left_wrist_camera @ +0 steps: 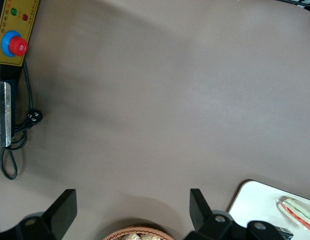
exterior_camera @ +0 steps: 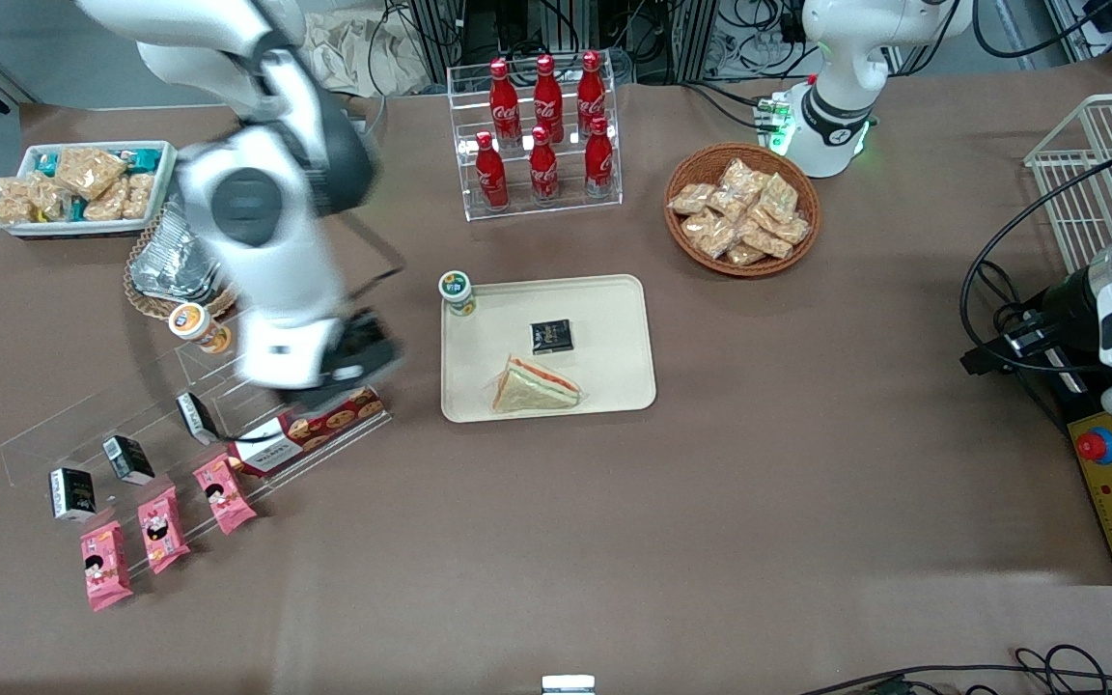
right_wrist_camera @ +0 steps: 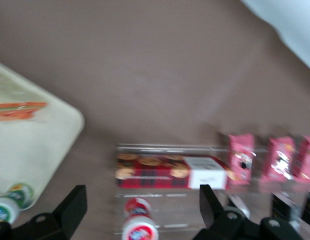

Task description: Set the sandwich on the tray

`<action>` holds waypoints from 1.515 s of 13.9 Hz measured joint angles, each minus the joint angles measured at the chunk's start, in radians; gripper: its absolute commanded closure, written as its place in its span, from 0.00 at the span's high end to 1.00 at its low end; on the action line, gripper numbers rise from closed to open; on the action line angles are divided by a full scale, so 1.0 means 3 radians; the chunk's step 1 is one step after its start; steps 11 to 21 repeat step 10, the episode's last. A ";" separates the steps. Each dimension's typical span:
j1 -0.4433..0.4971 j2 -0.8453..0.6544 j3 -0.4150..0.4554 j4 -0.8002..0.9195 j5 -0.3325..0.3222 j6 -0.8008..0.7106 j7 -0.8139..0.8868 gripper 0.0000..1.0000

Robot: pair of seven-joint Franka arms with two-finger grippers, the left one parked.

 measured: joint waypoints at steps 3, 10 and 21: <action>-0.0514 -0.0254 -0.0026 -0.0003 0.0082 -0.0024 0.0000 1.00; -0.0734 -0.0564 -0.0794 -0.0005 0.0566 -0.0259 -0.0004 1.00; -0.0734 -0.0564 -0.0794 -0.0005 0.0566 -0.0259 -0.0004 1.00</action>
